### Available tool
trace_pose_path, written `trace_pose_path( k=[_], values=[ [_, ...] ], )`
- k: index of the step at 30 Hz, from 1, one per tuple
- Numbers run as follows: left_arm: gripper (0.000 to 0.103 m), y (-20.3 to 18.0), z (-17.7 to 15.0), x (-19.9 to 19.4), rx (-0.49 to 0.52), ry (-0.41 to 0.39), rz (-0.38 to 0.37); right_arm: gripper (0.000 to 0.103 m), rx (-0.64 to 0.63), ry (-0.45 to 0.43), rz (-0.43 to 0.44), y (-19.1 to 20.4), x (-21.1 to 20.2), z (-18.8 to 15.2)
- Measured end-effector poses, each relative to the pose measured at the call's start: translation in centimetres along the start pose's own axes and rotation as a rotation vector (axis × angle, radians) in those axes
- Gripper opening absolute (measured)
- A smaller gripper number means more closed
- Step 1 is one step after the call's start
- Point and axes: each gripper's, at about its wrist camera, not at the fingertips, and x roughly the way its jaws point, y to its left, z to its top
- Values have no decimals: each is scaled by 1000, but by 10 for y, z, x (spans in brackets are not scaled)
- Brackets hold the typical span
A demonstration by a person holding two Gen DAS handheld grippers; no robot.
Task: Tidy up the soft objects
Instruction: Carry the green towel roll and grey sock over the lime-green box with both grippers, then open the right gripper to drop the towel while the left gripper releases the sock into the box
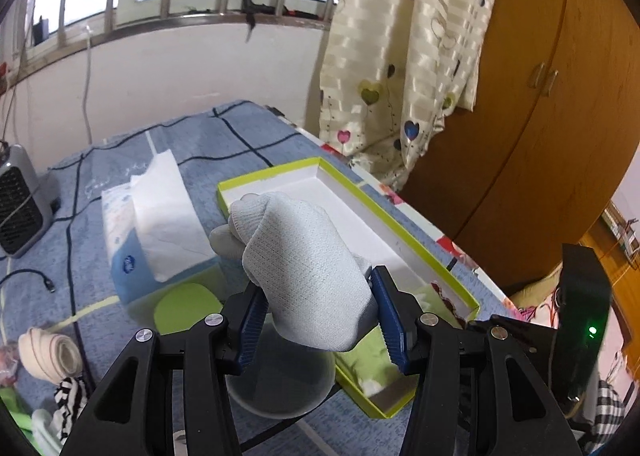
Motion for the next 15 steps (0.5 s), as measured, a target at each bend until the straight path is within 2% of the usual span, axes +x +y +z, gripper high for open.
trace_pose_path(
  k=[12,15],
  values=[
    [51,-27,-2,24,54,65,-11,30,-83,79,21,-2,-17,-16],
    [51,-34,-5,30,76,85,-3,34,-85,78,23,-3,-18,-17]
  ],
)
